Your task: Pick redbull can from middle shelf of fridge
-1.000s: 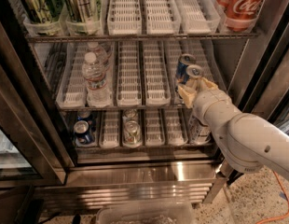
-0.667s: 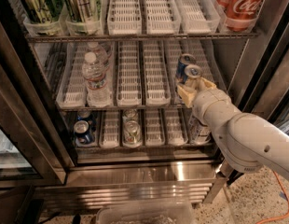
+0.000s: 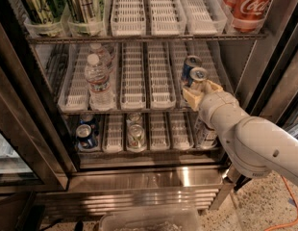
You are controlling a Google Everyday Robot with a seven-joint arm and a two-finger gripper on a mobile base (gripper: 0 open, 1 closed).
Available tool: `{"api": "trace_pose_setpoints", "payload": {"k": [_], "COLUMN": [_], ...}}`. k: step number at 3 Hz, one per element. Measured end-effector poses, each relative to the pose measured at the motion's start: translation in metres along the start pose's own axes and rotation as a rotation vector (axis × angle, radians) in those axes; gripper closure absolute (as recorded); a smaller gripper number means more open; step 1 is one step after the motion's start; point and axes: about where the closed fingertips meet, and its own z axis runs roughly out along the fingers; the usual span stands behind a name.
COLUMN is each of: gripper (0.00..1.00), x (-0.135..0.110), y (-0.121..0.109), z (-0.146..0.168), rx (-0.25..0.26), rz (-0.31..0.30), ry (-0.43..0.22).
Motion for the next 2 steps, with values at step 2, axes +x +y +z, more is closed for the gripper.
{"api": "trace_pose_setpoints", "payload": {"k": [2], "gripper": [1.00], "x": [-0.029], "y": [0.015], "z": [-0.008], "rx": [-0.056], "rz": [-0.012], "ry": [-0.018]}}
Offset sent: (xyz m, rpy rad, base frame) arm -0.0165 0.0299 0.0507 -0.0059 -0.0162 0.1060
